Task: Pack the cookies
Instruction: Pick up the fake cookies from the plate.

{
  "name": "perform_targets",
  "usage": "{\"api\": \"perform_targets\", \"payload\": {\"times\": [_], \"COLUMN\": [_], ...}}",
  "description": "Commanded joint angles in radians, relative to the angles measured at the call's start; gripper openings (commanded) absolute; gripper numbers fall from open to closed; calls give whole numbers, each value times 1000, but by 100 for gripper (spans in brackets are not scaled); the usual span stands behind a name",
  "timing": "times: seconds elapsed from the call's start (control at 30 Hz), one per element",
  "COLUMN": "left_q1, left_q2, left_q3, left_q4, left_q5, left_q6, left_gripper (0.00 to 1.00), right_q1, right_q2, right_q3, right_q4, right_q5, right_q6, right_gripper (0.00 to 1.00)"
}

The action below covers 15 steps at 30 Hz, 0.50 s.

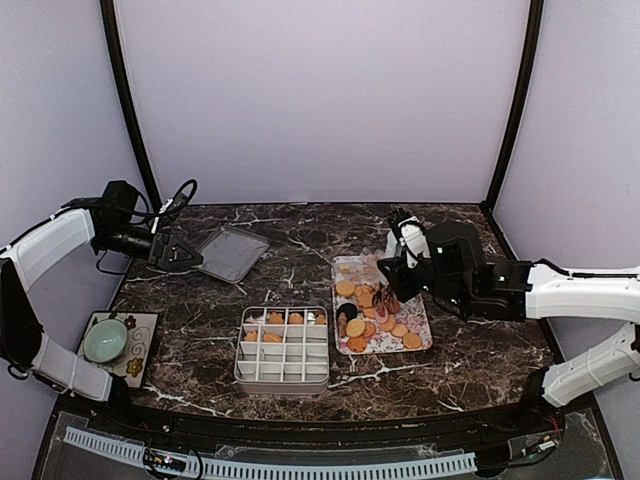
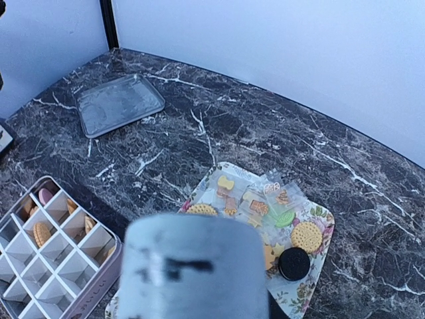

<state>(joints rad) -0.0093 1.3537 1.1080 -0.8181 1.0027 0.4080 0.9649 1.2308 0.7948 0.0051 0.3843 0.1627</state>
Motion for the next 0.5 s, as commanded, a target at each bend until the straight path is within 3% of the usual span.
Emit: {"api": "perform_targets", "payload": {"times": [0.0, 0.23, 0.33, 0.47], "left_q1": [4, 4, 4, 4], "left_q2": [-4, -7, -8, -5], "left_q3": [18, 19, 21, 21], "left_q4": [-23, -28, -27, -27], "left_q5": [29, 22, 19, 19], "left_q6": [13, 15, 17, 15], "left_gripper": [57, 57, 57, 57], "right_q1": [-12, -15, -17, -17], "right_q2": [-42, -17, -2, 10], "right_q3": [-6, -19, -12, -14], "right_q4": [38, 53, 42, 39], "right_q5": [-8, -22, -29, -30], "right_q6": [34, 42, 37, 32], "right_gripper": [4, 3, 9, 10]}}
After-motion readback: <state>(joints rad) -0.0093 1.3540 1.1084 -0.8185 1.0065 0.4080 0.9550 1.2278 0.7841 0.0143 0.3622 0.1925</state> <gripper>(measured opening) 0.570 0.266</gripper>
